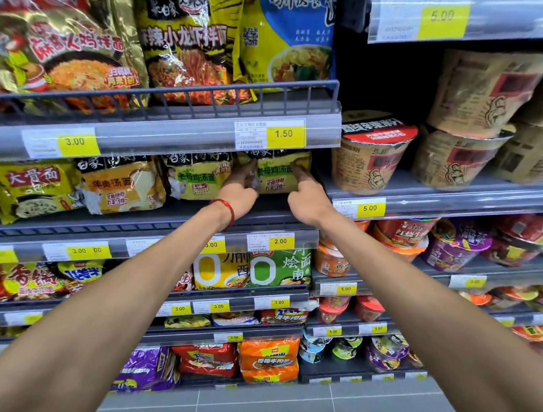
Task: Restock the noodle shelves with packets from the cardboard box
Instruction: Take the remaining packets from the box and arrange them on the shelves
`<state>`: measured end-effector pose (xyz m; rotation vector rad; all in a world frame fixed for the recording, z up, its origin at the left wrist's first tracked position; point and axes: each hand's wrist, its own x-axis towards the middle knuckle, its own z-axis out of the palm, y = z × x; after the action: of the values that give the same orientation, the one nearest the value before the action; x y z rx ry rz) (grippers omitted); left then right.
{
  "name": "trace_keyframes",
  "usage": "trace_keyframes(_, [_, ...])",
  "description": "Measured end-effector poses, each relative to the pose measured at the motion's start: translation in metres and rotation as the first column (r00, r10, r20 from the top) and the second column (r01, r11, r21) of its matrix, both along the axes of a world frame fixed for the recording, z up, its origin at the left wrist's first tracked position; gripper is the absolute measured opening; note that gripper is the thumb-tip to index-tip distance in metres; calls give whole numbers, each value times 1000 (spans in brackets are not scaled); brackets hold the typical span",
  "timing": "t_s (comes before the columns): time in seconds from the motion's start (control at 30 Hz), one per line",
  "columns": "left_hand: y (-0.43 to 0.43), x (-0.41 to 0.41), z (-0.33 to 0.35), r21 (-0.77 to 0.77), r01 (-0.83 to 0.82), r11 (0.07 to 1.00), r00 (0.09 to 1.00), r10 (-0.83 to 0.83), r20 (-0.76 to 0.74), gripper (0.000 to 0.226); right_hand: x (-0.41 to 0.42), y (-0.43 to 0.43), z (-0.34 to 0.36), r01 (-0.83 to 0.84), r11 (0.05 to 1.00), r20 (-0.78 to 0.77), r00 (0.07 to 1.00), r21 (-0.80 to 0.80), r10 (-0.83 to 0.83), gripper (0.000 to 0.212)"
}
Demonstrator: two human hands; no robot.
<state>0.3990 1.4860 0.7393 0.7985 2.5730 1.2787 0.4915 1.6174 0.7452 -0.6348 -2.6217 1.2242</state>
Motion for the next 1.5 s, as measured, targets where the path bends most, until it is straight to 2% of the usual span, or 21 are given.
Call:
trace_keyframes(0.1, [-8, -2, -4, -8, 13, 1000, 995, -14, -99, 63, 4, -2, -2, 13, 999, -30, 999, 32, -12, 63])
trace_keyframes(0.17, [-16, -1, -3, -2, -5, 1000, 985, 4, -170, 56, 3, -3, -5, 12, 994, -2, 1000, 106, -12, 46])
trace_keyframes(0.27, [-34, 6, 2, -29, -88, 996, 958, 76, -278, 39, -3, -10, -4, 9, 994, 53, 998, 112, -15, 16])
trace_keyframes(0.43, [-78, -10, -5, 4, -347, 938, 883, 328, -336, 22, -26, -39, -4, -64, 993, 22, 998, 97, 62, 24])
trace_keyframes(0.53, [-100, -29, -8, 30, -412, 911, 883, 407, -236, 11, -45, -61, -7, -138, 990, -7, 990, 23, 138, 11])
trace_keyframes(0.6, [-110, -43, -10, -13, -390, 921, 906, 381, -182, 20, -57, -74, -8, -149, 988, -14, 989, 25, 150, 34])
trace_keyframes(0.67, [-114, -52, -10, -46, -320, 946, 940, 310, -144, 27, -67, -83, -7, -143, 986, 52, 989, 83, 139, 41])
trace_keyframes(0.73, [-117, -68, -13, -71, -279, 958, 956, 269, -120, 14, -78, -86, -6, -158, 981, 162, 977, 117, 138, 46])
trace_keyframes(0.77, [-118, -73, -12, -135, -261, 956, 963, 248, -105, 4, -82, -87, -5, -159, 979, 191, 972, 127, 133, 51])
trace_keyframes(0.8, [-119, -79, -13, -195, -246, 950, 968, 232, -94, 13, -89, -88, -6, -142, 980, 165, 979, 140, 118, 59])
trace_keyframes(0.83, [-118, -83, -10, -213, -210, 954, 977, 199, -74, 13, -95, -89, -6, -116, 983, 113, 989, 145, 100, 71])
trace_keyframes(0.87, [-116, -89, -10, -185, -179, 966, 981, 160, -111, 8, -100, -91, -6, -69, 988, 50, 997, 141, 63, 83])
trace_keyframes(0.9, [-115, -96, -14, -159, -170, 973, 978, 148, -145, 17, -103, -93, -6, -28, 989, 7, 1000, 146, 27, 89])
trace_keyframes(1.0, [-107, -102, -17, -216, -184, 959, 959, 126, -255, 22, -112, -97, -12, 37, 981, -4, 999, 188, -37, 90])
trace_keyframes(1.1, [-100, -109, -22, -146, -219, 965, 931, 161, -329, 34, -115, -95, -12, 75, 966, -11, 997, 246, -75, 86])
trace_keyframes(1.17, [-100, -114, -27, -76, -197, 977, 945, 169, -282, 48, -114, -94, -10, 63, 957, 11, 998, 282, -69, 83])
trace_keyframes(1.23, [-102, -122, -30, -24, -191, 981, 968, 185, -172, 54, -113, -94, -8, 35, 952, 43, 998, 305, -51, 80])
trace_keyframes(1.27, [-103, -126, -30, -28, -203, 979, 968, 197, -156, 52, -113, -94, -8, 23, 949, 54, 998, 314, -41, 79])
trace_keyframes(1.4, [-105, -139, -31, -98, -226, 969, 948, 196, -251, 23, -117, -91, -12, 44, 965, 53, 997, 260, -60, 80])
trace_keyframes(1.5, [-103, -137, -33, -81, -199, 977, 952, 173, -253, 22, -118, -87, -14, 69, 965, 26, 997, 253, -78, 79])
